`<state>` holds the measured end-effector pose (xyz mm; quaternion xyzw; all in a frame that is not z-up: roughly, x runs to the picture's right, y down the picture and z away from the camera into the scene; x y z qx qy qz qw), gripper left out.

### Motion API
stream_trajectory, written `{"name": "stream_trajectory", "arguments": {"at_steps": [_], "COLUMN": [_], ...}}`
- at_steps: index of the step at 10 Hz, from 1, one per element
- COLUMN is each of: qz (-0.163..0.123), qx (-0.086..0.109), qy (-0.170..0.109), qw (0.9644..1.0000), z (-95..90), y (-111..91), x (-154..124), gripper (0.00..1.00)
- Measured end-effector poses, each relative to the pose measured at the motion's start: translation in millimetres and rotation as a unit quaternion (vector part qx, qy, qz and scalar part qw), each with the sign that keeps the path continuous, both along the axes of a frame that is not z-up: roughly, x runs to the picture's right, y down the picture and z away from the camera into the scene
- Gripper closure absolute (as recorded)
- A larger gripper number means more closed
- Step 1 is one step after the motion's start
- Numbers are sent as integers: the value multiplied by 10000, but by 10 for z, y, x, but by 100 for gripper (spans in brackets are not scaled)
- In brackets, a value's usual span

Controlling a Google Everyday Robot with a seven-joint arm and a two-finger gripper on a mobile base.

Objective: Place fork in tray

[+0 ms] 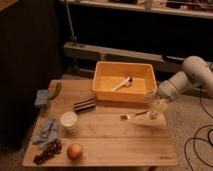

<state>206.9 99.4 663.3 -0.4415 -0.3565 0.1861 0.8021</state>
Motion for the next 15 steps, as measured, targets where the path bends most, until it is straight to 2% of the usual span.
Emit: {"name": "stream_trajectory", "arguments": {"at_steps": [1,3,4,5,6,7,8,9,10,12,15], "qz": [130,248,251,134,-60,-239,-480,-609,-578,-212,-145], "qx": [268,629,749,920,1062,1219,1372,1393,1359,1236,1229], "qy": [-21,-118,-133,18,292,702,1325,1622,1764,1756,1726], "qw": [9996,9976,9968,9957,9939,9898,9805,9750,9732,9764,9772], "z": [-65,-180,-207,-204,-217,-223,-201,-150,-78,128,170], "y": [90,245,274,297,323,355,427,438,427,370,347], "x": [2,-19,-43,-93,-166,-213,-244,-283,-268,-157,-145], "gripper": [20,20,20,20,20,20,20,20,20,20,20]}}
